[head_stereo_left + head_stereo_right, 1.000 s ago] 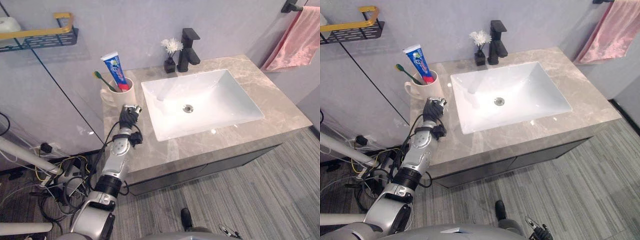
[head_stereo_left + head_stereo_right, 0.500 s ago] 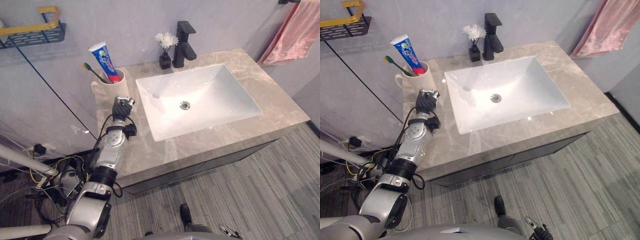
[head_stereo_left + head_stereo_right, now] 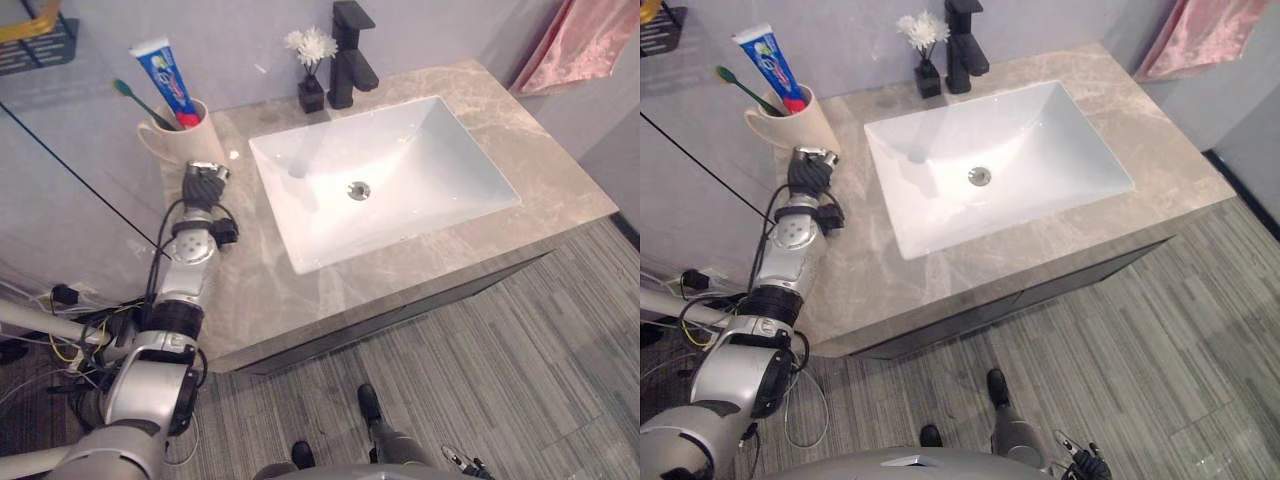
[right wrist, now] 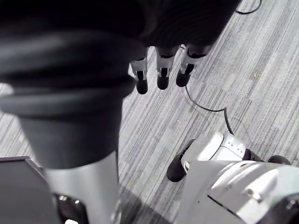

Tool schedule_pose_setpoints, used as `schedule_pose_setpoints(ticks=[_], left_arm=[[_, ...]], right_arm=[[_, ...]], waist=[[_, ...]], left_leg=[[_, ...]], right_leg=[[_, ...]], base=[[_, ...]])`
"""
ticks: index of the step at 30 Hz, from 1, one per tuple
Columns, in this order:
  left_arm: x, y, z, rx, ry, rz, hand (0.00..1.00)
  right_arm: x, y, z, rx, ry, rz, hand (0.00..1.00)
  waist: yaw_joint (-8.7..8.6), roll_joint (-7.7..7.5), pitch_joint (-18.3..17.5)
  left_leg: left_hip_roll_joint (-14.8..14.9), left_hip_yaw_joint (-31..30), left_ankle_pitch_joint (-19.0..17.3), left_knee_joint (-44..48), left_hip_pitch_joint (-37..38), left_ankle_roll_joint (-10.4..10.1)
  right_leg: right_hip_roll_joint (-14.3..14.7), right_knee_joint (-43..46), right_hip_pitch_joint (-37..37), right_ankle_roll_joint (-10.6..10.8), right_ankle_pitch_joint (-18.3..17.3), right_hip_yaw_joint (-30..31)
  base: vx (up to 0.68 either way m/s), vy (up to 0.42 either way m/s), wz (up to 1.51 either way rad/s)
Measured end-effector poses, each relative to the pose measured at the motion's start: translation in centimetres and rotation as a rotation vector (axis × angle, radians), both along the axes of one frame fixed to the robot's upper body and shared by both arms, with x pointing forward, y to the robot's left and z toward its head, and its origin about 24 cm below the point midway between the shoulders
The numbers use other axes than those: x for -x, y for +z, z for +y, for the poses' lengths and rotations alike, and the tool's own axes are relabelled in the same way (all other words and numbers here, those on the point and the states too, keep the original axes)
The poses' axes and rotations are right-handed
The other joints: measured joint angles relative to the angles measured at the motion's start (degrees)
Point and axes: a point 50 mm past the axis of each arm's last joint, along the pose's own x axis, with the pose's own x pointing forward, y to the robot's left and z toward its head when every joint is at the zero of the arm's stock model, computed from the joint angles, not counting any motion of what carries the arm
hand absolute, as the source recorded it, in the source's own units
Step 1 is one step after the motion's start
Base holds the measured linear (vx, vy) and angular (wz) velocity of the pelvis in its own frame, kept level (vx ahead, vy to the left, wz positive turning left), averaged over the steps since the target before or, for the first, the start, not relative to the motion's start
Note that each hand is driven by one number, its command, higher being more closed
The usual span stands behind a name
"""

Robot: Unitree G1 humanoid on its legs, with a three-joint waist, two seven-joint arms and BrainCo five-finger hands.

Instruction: Organize washtable

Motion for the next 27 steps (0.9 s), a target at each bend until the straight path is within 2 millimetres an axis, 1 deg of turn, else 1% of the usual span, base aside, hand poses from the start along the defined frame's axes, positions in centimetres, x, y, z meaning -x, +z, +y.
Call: schedule_pose_setpoints(ticks=[10, 16, 19, 23, 25, 27], left_arm=[[-0.3, 0.6, 0.6, -0.023, 0.025, -0.005, 1.00], [-0.2, 0.7, 0.4, -0.018, 0.021, -0.011, 1.00], [0.7, 0.0, -0.7, -0.021, -0.023, -0.026, 1.00], [2.9, -1.5, -2.5, -0.009, -0.112, -0.042, 1.00], [5.0, -2.5, -3.7, -0.023, -0.195, -0.041, 1.00], [6.7, -2.7, -5.0, -0.022, -0.274, -0.063, 1.00]], right_arm=[[0.0, 0.0, 0.0, -0.005, 0.004, -0.006, 0.00], [0.0, 0.0, 0.0, -0.005, 0.005, -0.006, 0.00], [-0.1, 0.0, 0.0, -0.005, 0.005, -0.007, 0.00], [-0.2, 0.0, 0.1, -0.006, 0.006, -0.013, 0.00], [-0.4, 0.1, 0.1, -0.003, 0.008, -0.028, 0.00], [-0.4, 0.1, 0.2, -0.004, 0.008, -0.026, 0.00]], waist=[[-0.01, -0.57, 0.5], [0.06, -0.54, 0.6], [0.02, -0.23, 0.8], [0.21, 0.28, 1.1], [0.53, 0.51, 1.2], [1.33, 0.53, 1.2]], left_leg=[[-0.1, 0.8, -0.3, 0.5, -0.1, 0.2], [-0.1, 0.6, -0.3, 0.5, -0.1, 0.2], [-0.1, -0.4, -0.3, 0.6, 0.3, 0.2], [-0.1, -2.2, -0.3, 0.6, 1.3, 0.2], [-0.1, -3.3, -0.3, 0.8, 2.0, 0.2], [-0.1, -4.6, -0.2, 1.2, 1.9, 0.3]], right_leg=[[0.1, 0.0, -0.3, -0.1, 0.3, 0.9], [0.0, 0.0, -0.1, -0.1, 0.3, 0.7], [-0.1, 0.2, 0.7, -0.1, 0.3, -0.4], [-0.4, 0.1, 2.3, -0.1, 0.3, -2.3], [-0.6, 0.0, 3.5, -0.1, 0.3, -3.8], [-0.9, 0.0, 4.2, -0.1, 0.3, -5.4]], base=[[0.00, 0.002, -0.04], [0.00, 0.000, 0.01], [0.02, 0.009, 0.13], [0.00, 0.014, 0.19], [-0.01, 0.031, 0.26], [-0.01, 0.017, 0.30]])
